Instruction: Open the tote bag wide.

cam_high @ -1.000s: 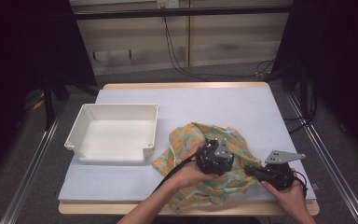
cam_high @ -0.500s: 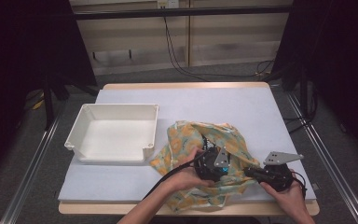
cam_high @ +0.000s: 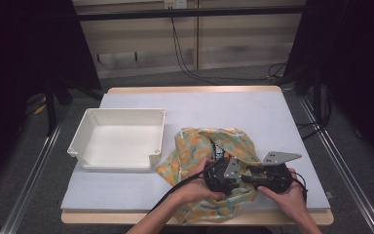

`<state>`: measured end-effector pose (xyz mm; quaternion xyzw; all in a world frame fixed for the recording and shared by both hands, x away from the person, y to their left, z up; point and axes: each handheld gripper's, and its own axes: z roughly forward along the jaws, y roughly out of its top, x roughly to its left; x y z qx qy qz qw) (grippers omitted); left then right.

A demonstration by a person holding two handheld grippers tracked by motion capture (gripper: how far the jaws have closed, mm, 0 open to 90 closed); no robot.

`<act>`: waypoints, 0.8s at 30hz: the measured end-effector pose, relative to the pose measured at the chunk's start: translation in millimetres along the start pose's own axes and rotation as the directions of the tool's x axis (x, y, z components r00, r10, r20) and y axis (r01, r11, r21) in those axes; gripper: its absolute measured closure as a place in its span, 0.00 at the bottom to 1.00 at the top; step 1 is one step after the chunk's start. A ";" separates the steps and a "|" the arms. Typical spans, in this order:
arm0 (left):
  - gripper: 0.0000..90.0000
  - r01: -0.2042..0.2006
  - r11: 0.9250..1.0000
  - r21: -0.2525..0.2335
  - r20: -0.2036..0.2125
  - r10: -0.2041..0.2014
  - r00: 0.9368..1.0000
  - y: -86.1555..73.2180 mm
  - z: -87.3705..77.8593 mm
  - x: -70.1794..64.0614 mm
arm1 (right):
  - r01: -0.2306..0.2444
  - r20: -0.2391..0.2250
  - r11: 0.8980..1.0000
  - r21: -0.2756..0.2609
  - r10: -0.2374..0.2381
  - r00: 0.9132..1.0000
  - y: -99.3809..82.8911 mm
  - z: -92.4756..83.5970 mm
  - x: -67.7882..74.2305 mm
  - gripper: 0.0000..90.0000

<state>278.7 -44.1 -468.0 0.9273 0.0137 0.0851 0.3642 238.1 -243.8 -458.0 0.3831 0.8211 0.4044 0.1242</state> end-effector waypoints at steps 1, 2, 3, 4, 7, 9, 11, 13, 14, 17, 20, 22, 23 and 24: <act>0.54 0.000 1.000 0.009 0.008 0.000 1.000 -0.2 -1.0 1.0 | 0.001 -0.009 1.000 0.011 -0.001 1.000 -0.4 3.6 -0.8 0.61; 0.54 0.007 1.000 -0.003 0.010 -0.007 1.000 -1.3 -0.6 1.4 | -0.002 -0.013 1.000 0.017 0.002 1.000 -1.3 6.7 -1.5 0.58; 0.54 0.008 1.000 -0.010 0.012 -0.008 1.000 -1.7 -0.5 1.7 | -0.006 -0.015 1.000 0.019 0.007 1.000 -2.8 10.1 -1.7 0.56; 0.54 0.008 1.000 -0.009 0.015 -0.008 1.000 -1.7 -0.8 1.7 | -0.007 -0.009 1.000 0.030 0.007 1.000 -3.7 12.1 -0.9 0.54; 0.54 0.013 1.000 -0.008 0.013 -0.013 1.000 -1.7 -1.1 1.4 | 0.014 0.010 0.999 0.052 -0.014 1.000 -4.0 16.9 0.5 0.63; 0.54 0.018 1.000 -0.011 0.003 -0.018 1.000 -2.4 -1.4 1.3 | 0.028 0.014 0.997 0.070 -0.029 0.999 -4.7 20.4 2.1 0.76; 0.54 0.014 1.000 0.001 0.018 -0.014 1.000 -2.7 -4.0 3.6 | 0.032 0.029 0.996 0.088 -0.035 0.999 -5.0 19.6 4.1 0.85; 0.55 0.021 1.000 -0.008 0.025 -0.021 0.999 -3.6 -5.2 5.8 | 0.024 0.015 0.997 0.075 -0.025 1.000 -5.7 15.6 3.7 0.91; 0.55 0.042 0.999 -0.016 0.026 -0.042 0.999 -4.0 -5.9 6.4 | 0.018 0.011 0.997 0.070 -0.019 1.000 -6.2 13.7 3.2 0.92; 0.56 0.046 0.999 -0.027 0.026 -0.046 0.999 -5.4 -8.2 9.1 | -0.002 -0.006 0.999 0.043 0.003 1.000 -9.6 4.2 0.1 0.98; 0.61 0.046 0.999 -0.016 0.021 -0.045 0.999 -7.8 -11.4 12.7 | -0.009 0.006 0.999 0.050 0.009 1.000 -13.0 -2.9 -1.6 1.00; 0.65 0.053 0.999 0.007 0.008 -0.053 0.999 -8.1 -13.2 13.9 | -0.016 0.029 0.998 0.062 0.015 0.999 -17.0 -5.9 -3.2 1.00; 0.66 0.062 0.998 -0.007 0.019 -0.061 0.998 -8.6 -12.5 14.4 | -0.024 0.025 0.998 0.064 0.023 0.999 -20.1 -6.7 -4.3 1.00; 0.66 0.066 0.998 -0.008 0.028 -0.066 0.997 -8.7 -12.6 15.1 | -0.032 0.019 0.998 0.062 0.031 0.999 -23.2 -7.0 -5.8 1.00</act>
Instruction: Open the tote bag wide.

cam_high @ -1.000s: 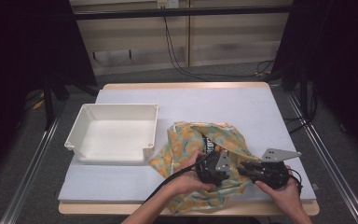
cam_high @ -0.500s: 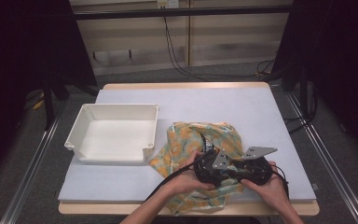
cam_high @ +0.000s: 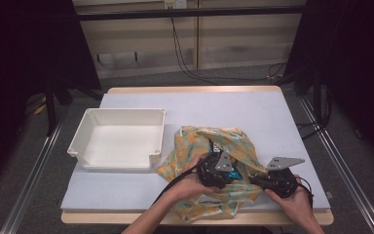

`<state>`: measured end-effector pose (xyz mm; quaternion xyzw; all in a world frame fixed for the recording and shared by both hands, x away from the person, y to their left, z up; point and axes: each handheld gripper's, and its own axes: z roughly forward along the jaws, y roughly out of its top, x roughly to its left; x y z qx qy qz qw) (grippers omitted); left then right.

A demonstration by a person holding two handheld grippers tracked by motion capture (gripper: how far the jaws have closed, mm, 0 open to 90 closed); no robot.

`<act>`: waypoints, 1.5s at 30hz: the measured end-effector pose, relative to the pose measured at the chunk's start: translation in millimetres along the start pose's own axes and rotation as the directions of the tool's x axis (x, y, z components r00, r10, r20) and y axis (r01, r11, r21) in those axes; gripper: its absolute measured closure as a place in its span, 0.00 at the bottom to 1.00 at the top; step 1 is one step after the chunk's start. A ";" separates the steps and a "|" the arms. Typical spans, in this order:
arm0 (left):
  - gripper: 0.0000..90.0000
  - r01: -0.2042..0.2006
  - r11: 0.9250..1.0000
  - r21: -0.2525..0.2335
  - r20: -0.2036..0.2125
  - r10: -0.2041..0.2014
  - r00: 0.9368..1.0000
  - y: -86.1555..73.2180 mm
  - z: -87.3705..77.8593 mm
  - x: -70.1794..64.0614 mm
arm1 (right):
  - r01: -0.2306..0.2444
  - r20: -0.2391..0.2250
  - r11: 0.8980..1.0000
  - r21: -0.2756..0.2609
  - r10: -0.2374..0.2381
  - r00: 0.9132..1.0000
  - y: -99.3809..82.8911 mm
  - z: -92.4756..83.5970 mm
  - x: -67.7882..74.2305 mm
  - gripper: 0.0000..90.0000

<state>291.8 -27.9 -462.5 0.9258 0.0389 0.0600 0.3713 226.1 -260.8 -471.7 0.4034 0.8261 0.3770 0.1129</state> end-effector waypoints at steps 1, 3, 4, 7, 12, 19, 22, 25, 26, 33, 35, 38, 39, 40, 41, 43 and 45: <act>0.66 -0.002 1.000 0.001 -0.010 0.002 1.000 0.1 0.4 -1.2 | -0.009 -0.001 1.000 -0.008 0.009 1.000 -2.6 0.1 -0.8 1.00; 0.66 -0.004 1.000 0.008 -0.022 0.004 1.000 1.4 0.8 -2.1 | -0.007 -0.003 1.000 -0.017 0.007 1.000 -5.5 2.5 -1.1 1.00; 0.66 0.006 1.000 0.016 -0.010 -0.006 1.000 2.7 0.0 -1.8 | -0.006 -0.003 1.000 -0.018 0.006 1.000 -5.8 3.4 -1.2 1.00; 0.65 0.022 1.000 0.002 -0.008 -0.022 1.000 8.1 -1.9 -2.3 | -0.016 -0.011 1.000 -0.019 0.016 1.000 -5.8 5.3 -2.6 1.00; 0.67 0.011 0.998 -0.056 -0.004 -0.011 1.000 23.4 -8.8 -5.2 | -0.015 -0.014 1.000 -0.021 0.014 1.000 -6.5 6.2 -2.9 1.00; 0.65 0.048 0.998 -0.027 -0.006 -0.048 0.999 19.2 5.4 5.3 | -0.021 -0.020 0.999 -0.023 0.021 1.000 -8.0 6.4 -3.8 0.99; 0.58 0.018 1.000 -0.015 -0.001 -0.018 1.000 18.4 5.6 0.7 | -0.022 -0.029 0.999 -0.032 0.022 0.999 -8.8 6.9 -5.2 0.99; 0.53 -0.017 1.000 0.002 -0.005 0.017 1.000 16.7 5.8 -3.4 | -0.031 -0.034 0.999 -0.027 0.030 0.999 -8.9 6.4 -5.8 0.99; 0.50 -0.043 0.999 0.004 -0.004 0.043 0.999 16.1 7.1 -5.4 | -0.028 -0.034 0.999 -0.027 0.028 0.999 -8.9 6.5 -5.9 0.99; 0.48 -0.123 0.991 0.056 -0.098 0.128 0.987 13.6 15.0 -16.4 | -0.029 -0.035 0.999 -0.026 0.029 0.999 -8.6 7.0 -5.8 0.99; 0.48 -0.129 0.991 0.046 -0.103 0.134 0.986 12.0 16.2 -15.7 | -0.029 -0.035 0.999 -0.025 0.029 0.999 -8.4 7.3 -5.7 0.99; 0.51 -0.135 0.990 0.045 -0.127 0.140 0.982 10.4 18.0 -17.9 | -0.029 -0.036 0.999 -0.024 0.028 0.999 -8.4 7.4 -5.8 0.99; 0.54 -0.129 0.990 0.048 -0.134 0.134 0.982 9.9 18.4 -17.7 | -0.025 -0.038 0.999 -0.026 0.024 0.999 -8.3 7.7 -6.2 0.99; 0.61 -0.114 0.993 0.041 -0.126 0.118 0.985 8.8 19.7 -17.0 | -0.026 -0.038 0.999 -0.026 0.025 0.999 -8.3 7.8 -6.2 0.99; 0.63 -0.110 0.993 0.035 -0.137 0.114 0.984 8.3 20.3 -17.1 | -0.028 -0.038 0.999 -0.024 0.027 0.999 -8.2 7.7 -5.9 0.99; 0.77 -0.089 0.996 0.033 -0.128 0.092 0.987 8.7 18.8 -14.8 | -0.027 -0.035 0.999 -0.024 0.027 0.999 -8.1 7.7 -5.6 0.99; 0.87 -0.047 0.999 0.016 -0.098 0.049 0.994 8.4 16.6 -9.7 | -0.027 -0.034 0.999 -0.025 0.026 0.999 -8.1 7.8 -5.7 0.99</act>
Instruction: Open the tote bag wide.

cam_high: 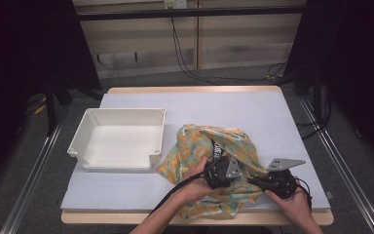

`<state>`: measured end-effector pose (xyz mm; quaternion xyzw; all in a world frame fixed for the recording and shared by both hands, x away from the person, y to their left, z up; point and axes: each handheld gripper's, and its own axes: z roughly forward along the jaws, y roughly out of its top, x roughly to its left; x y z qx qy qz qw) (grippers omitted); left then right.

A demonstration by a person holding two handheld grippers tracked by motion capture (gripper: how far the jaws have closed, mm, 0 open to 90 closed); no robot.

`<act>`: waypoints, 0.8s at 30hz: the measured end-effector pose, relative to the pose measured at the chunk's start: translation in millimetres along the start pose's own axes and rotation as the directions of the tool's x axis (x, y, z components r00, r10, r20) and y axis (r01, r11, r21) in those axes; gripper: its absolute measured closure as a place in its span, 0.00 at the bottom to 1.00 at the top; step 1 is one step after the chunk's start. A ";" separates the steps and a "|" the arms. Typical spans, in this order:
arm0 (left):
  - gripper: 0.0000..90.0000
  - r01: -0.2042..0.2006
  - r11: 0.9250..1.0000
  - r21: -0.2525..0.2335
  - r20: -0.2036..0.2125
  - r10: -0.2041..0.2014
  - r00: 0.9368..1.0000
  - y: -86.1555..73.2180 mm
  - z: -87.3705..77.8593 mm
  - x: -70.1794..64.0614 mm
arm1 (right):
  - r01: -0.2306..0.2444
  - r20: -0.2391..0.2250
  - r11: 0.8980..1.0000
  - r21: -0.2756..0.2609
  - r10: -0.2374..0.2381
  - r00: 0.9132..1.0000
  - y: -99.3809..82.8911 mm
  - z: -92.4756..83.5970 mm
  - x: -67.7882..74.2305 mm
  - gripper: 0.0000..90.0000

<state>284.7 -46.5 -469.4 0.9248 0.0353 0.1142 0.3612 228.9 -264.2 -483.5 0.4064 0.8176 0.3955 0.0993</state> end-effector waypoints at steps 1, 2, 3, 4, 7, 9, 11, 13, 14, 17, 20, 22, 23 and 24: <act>0.90 0.017 1.000 -0.003 0.016 -0.017 1.000 -0.2 -1.4 2.6 | 0.000 0.000 1.000 0.000 0.000 1.000 0.1 0.1 0.1 0.99; 0.93 0.028 1.000 -0.012 0.021 -0.028 0.999 -0.6 -2.0 3.6 | 0.003 0.000 1.000 0.000 -0.003 1.000 0.3 0.3 0.1 0.99; 0.97 0.045 0.999 -0.024 0.018 -0.045 0.999 -0.9 -2.9 3.7 | 0.003 0.000 1.000 0.000 -0.003 1.000 0.5 0.4 0.2 0.99; 0.98 0.049 0.998 -0.025 0.027 -0.049 0.998 -1.1 -4.0 4.4 | 0.005 0.000 1.000 -0.001 -0.005 1.000 0.6 0.6 0.2 0.99; 1.00 0.093 0.994 -0.054 0.061 -0.090 0.994 -1.4 -9.0 8.0 | 0.007 -0.004 1.000 -0.003 -0.007 1.000 0.8 1.1 -0.1 0.99; 1.00 0.125 0.989 -0.085 0.091 -0.117 0.989 -0.6 -15.1 11.5 | 0.004 -0.006 1.000 -0.005 -0.004 1.000 1.4 1.3 0.2 0.99; 1.00 0.152 0.981 -0.123 0.122 -0.137 0.983 1.1 -24.5 14.8 | 0.009 -0.006 1.000 -0.009 -0.009 1.000 2.4 2.0 0.4 0.99; 1.00 0.176 0.972 -0.158 0.141 -0.154 0.978 3.2 -30.5 15.6 | 0.009 -0.007 1.000 -0.012 -0.009 1.000 3.9 2.8 0.9 0.99; 1.00 0.165 0.972 -0.165 0.144 -0.142 0.979 4.8 -33.8 15.9 | 0.007 -0.010 1.000 -0.012 -0.007 1.000 4.9 3.4 1.3 0.99; 1.00 0.156 0.970 -0.184 0.150 -0.130 0.980 10.2 -43.1 14.0 | 0.011 -0.017 1.000 -0.016 -0.012 1.000 8.5 6.1 2.9 0.99; 1.00 0.159 0.966 -0.202 0.158 -0.128 0.979 13.3 -48.7 13.8 | 0.011 -0.024 1.000 -0.028 -0.012 1.000 11.1 7.4 3.9 0.99; 1.00 0.170 0.963 -0.210 0.163 -0.137 0.977 14.6 -50.3 14.6 | 0.018 -0.028 0.999 -0.034 -0.019 0.999 12.4 7.7 4.9 0.99; 1.00 0.183 0.959 -0.218 0.167 -0.148 0.975 14.4 -50.4 15.5 | 0.020 -0.027 0.999 -0.031 -0.021 0.999 13.0 7.5 6.4 0.99; 1.00 0.197 0.955 -0.223 0.178 -0.158 0.971 13.8 -50.4 17.2 | 0.027 -0.020 0.999 -0.031 -0.028 0.999 13.4 7.5 8.1 0.99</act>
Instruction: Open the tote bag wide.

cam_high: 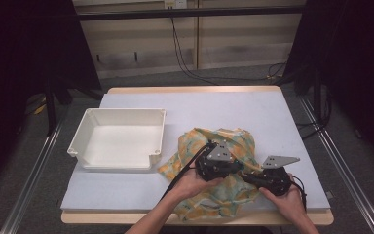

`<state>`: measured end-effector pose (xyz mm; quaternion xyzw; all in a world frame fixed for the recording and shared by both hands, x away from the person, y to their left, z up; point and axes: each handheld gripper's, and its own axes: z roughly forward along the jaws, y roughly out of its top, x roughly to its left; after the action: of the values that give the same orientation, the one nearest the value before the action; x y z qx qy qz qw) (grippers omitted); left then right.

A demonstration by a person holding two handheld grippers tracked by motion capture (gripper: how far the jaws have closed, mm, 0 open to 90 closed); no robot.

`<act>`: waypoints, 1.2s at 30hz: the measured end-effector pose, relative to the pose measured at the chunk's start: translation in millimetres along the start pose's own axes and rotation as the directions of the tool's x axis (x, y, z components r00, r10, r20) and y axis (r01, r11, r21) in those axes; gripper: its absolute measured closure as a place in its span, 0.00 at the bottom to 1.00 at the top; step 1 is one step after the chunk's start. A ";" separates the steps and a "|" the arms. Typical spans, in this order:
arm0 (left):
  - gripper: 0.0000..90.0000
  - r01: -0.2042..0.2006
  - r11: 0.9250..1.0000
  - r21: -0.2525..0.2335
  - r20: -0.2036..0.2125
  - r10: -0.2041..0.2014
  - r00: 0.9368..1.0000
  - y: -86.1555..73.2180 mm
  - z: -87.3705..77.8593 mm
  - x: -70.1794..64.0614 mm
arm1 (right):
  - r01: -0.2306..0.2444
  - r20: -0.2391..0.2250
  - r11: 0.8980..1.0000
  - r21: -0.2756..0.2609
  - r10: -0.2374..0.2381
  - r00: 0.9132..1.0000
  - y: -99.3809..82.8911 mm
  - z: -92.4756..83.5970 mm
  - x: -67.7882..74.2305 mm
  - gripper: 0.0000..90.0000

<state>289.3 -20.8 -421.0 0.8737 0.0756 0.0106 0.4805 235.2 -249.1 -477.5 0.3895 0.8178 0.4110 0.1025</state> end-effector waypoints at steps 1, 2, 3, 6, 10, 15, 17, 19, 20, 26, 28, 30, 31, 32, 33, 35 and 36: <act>1.00 0.008 1.000 -0.008 0.008 -0.008 1.000 -0.5 -0.7 1.9 | 0.004 0.000 1.000 -0.001 -0.004 1.000 0.3 -0.1 1.4 0.99; 1.00 0.018 1.000 -0.018 0.015 -0.018 1.000 -0.9 -1.1 3.3 | 0.007 0.000 1.000 -0.004 -0.007 1.000 0.3 -0.3 2.2 0.99; 1.00 0.031 0.999 -0.023 0.023 -0.030 0.999 -1.0 -1.7 4.3 | 0.007 -0.001 1.000 -0.007 -0.007 1.000 0.5 -0.7 2.3 0.99; 1.00 0.045 0.998 -0.040 0.027 -0.043 0.999 -0.4 -2.3 5.1 | 0.005 -0.005 1.000 -0.006 -0.005 1.000 1.2 -0.8 1.9 0.99; 1.00 0.058 0.996 -0.064 0.026 -0.056 0.998 3.5 -6.2 5.5 | 0.011 0.003 1.000 0.010 -0.011 1.000 0.1 1.9 3.3 0.99; 1.00 0.064 0.992 -0.107 0.026 -0.062 0.998 13.9 -21.3 9.2 | 0.029 0.024 0.999 0.035 -0.030 0.999 -1.2 4.7 3.7 0.99; 1.00 0.063 0.991 -0.120 0.032 -0.060 0.998 16.5 -26.9 8.6 | 0.023 0.020 0.999 0.032 -0.023 1.000 -0.7 4.0 3.4 0.99; 1.00 0.066 0.987 -0.144 0.046 -0.060 0.997 19.9 -34.0 6.7 | 0.019 0.019 0.999 0.036 -0.020 1.000 -1.2 5.0 2.7 0.99; 1.00 0.059 0.987 -0.148 0.043 -0.053 0.998 22.1 -37.8 5.3 | 0.017 0.022 0.999 0.039 -0.018 1.000 -1.4 5.4 2.4 0.99; 1.00 0.018 0.986 -0.165 0.031 -0.013 0.999 26.5 -54.9 1.4 | 0.002 0.019 1.000 0.021 -0.002 1.000 -1.6 2.8 -0.4 0.99; 1.00 0.027 0.987 -0.161 0.035 -0.021 0.999 23.6 -53.0 3.2 | 0.010 0.017 1.000 0.005 -0.011 1.000 -0.5 -0.7 1.2 0.98; 1.00 0.028 0.988 -0.151 0.037 -0.023 0.999 20.0 -50.6 4.5 | 0.016 0.004 1.000 -0.024 -0.016 1.000 1.0 -7.2 3.0 0.93; 1.00 0.033 0.988 -0.150 0.037 -0.027 0.999 18.2 -48.4 4.5 | 0.017 0.000 0.999 -0.035 -0.017 1.000 2.0 -10.6 4.2 0.91; 1.00 0.034 0.989 -0.142 0.040 -0.029 0.999 16.1 -46.1 5.2 | 0.021 0.005 0.998 -0.053 -0.021 1.000 3.5 -15.3 5.4 0.88; 1.00 0.038 0.990 -0.137 0.040 -0.033 0.999 14.7 -44.4 5.4 | 0.020 -0.003 0.997 -0.077 -0.020 1.000 5.6 -21.8 6.5 0.85; 1.00 0.040 0.991 -0.129 0.042 -0.035 0.999 13.1 -41.6 5.9 | 0.023 -0.015 0.994 -0.110 -0.024 1.000 9.3 -31.1 8.4 0.79; 1.00 0.037 0.992 -0.123 0.038 -0.032 0.999 13.0 -41.0 5.8 | 0.028 -0.014 0.991 -0.130 -0.030 0.999 12.9 -38.5 9.6 0.76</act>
<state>292.8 7.5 -388.3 0.8409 0.0812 -0.0086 0.5349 217.0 -260.3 -441.6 0.3669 0.7956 0.4650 0.1271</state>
